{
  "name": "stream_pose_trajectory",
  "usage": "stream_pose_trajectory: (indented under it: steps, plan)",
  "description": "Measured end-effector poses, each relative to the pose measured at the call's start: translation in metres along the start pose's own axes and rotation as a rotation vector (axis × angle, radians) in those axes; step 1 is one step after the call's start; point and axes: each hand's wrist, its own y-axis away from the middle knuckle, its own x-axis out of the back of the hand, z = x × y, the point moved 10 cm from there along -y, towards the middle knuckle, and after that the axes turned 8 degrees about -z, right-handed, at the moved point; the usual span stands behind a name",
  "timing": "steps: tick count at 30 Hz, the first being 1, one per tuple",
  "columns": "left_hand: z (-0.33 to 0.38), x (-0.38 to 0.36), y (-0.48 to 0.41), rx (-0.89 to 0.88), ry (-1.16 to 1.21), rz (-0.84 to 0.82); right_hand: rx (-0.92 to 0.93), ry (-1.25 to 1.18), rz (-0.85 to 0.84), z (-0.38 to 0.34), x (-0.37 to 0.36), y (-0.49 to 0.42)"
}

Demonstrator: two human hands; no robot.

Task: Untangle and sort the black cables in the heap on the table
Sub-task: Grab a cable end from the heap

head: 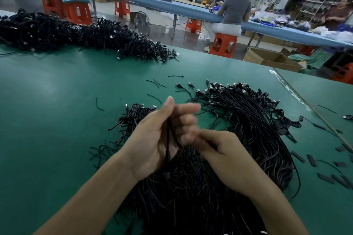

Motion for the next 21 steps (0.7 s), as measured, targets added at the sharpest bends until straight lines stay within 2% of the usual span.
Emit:
stream_pose_trajectory:
  steps: [2, 3, 5, 6, 8, 10, 13, 15, 18, 20, 21]
  plan:
    - [0.012, 0.010, -0.003, -0.150, -0.035, 0.062, -0.017, 0.108, -0.107, -0.004, -0.011, 0.003]
    - [0.017, 0.017, -0.002, -0.215, -0.146, 0.109, -0.027, 0.159, -0.149, -0.005, -0.015, 0.005]
    - [0.028, 0.024, 0.004, -0.301, -0.563, 0.238, -0.033, 0.227, -0.168, -0.012, -0.015, 0.007]
    - [0.030, 0.023, 0.007, -0.304, -0.787, 0.282, -0.019, 0.236, -0.137, -0.017, -0.011, 0.007]
    - [0.024, 0.013, 0.007, -0.217, -1.099, 0.231, 0.029, 0.228, -0.010, -0.026, 0.005, 0.005]
    - [0.009, 0.007, 0.006, -0.054, -1.194, 0.155, 0.058, 0.205, 0.108, -0.028, 0.022, 0.005]
    - [-0.016, 0.011, 0.011, 0.223, -0.851, 0.115, 0.086, 0.122, 0.187, -0.026, 0.035, 0.005]
    - [-0.020, 0.007, 0.016, 0.286, -0.643, 0.075, 0.112, 0.041, 0.228, -0.026, 0.038, 0.005]
    - [-0.018, -0.008, 0.014, 0.277, -0.169, -0.052, 0.096, -0.046, 0.213, -0.020, 0.027, -0.001]
    - [-0.006, -0.014, 0.009, 0.170, 0.082, -0.068, 0.058, -0.009, 0.138, -0.015, 0.009, -0.004]
    - [0.001, -0.010, 0.005, 0.090, 0.131, -0.026, 0.037, 0.015, 0.092, -0.013, 0.000, -0.004]
